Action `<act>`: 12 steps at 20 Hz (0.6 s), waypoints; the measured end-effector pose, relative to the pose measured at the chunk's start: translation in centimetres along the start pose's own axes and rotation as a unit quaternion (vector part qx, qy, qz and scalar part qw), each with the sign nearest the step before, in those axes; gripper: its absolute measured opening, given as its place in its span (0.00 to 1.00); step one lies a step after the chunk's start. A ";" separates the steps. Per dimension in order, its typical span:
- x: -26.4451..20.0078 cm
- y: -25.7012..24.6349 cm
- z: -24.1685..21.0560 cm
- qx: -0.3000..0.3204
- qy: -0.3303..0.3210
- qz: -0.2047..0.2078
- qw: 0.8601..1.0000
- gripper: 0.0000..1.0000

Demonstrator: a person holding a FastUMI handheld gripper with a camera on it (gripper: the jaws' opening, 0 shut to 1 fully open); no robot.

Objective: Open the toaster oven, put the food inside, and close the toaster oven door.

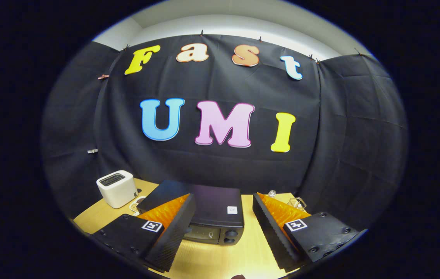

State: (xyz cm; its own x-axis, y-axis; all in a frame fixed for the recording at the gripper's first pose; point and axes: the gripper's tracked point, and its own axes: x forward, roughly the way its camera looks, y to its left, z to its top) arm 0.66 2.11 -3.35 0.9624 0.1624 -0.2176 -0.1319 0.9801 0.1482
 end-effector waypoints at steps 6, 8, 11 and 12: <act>-1.5 -7.2 3.6 0.019 -0.036 -0.009 0.999 0.98; -1.9 -9.4 4.1 0.023 -0.046 -0.014 0.999 0.98; -2.2 -12.2 4.3 0.015 -0.051 -0.021 0.998 0.98; -2.3 -12.8 4.3 0.017 -0.051 -0.022 0.998 0.98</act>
State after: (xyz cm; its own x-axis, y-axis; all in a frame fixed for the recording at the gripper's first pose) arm 1.18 -11.27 -0.57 0.9864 0.1058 -0.1256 -0.0832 0.9813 0.1733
